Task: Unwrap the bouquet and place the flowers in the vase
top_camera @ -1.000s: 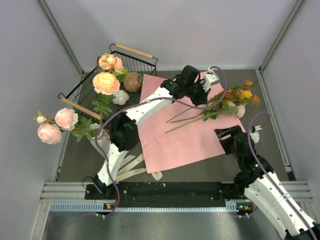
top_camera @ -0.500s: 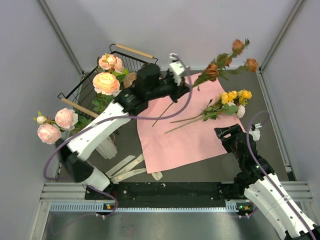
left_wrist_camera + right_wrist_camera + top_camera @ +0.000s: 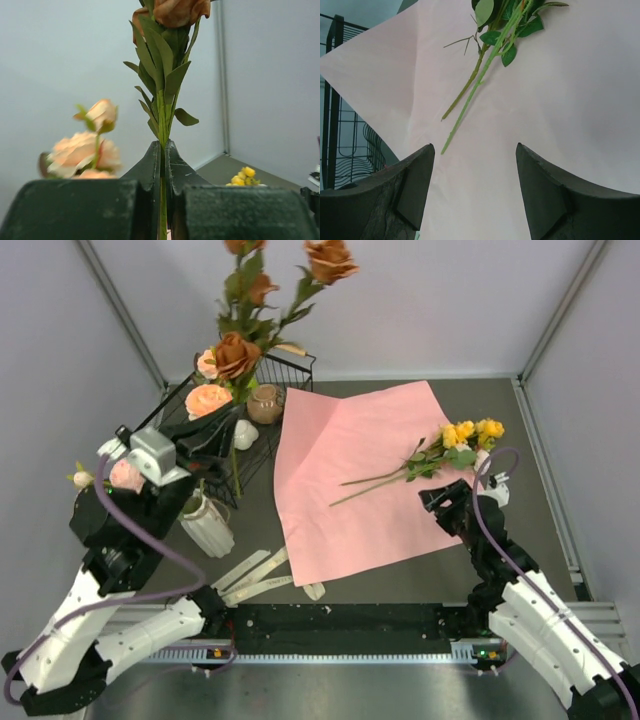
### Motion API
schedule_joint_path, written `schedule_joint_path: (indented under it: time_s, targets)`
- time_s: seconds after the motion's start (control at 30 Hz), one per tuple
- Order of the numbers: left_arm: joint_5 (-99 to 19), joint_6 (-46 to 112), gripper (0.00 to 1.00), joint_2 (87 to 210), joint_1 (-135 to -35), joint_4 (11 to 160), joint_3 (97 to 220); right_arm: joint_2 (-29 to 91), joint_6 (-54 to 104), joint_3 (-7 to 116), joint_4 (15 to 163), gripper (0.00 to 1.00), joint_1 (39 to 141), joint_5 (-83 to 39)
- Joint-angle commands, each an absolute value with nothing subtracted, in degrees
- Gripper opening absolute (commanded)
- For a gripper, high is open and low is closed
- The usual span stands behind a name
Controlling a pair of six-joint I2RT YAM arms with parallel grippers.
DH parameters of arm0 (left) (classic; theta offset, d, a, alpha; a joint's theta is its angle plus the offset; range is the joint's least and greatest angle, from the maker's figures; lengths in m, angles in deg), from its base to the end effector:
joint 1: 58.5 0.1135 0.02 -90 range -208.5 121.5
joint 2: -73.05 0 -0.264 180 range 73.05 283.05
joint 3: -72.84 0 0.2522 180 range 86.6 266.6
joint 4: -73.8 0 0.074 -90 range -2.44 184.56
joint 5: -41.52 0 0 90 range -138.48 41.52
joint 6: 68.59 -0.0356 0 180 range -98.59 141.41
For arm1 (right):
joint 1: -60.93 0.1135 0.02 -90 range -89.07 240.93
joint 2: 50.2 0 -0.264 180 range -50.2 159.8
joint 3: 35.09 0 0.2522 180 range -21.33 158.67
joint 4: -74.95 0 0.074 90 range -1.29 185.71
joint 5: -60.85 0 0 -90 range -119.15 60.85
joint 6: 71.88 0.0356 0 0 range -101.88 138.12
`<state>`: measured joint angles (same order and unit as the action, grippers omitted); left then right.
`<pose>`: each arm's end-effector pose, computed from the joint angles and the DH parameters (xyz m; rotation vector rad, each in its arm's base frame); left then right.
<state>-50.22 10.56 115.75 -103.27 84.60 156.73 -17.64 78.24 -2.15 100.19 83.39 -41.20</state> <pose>0.0791 -0.0769 0.5141 0.4669 0.9450 -0.5213 0.1400 0.0498 0.2115 0.7973 1.9071 0.7058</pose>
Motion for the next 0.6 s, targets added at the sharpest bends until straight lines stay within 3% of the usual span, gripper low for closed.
schedule_joint_path:
  time_s: [0.0, 0.2, 0.57]
  targets:
    - [-60.07, 5.33, 0.00, 109.28, -103.14, 81.68, 151.12, -14.87, 76.83, -0.14, 94.07, 0.67, 82.82, -38.20]
    - [-64.99, -6.07, 0.00, 97.50, -103.14, 79.66, 142.95, -13.81, 76.75, -0.14, 93.10, 0.67, 82.73, -37.41]
    - [-80.03, -16.11, 0.00, 91.95, -103.14, 62.01, 129.16, -13.81, 77.63, -0.67, 92.57, 0.66, 82.82, -35.65]
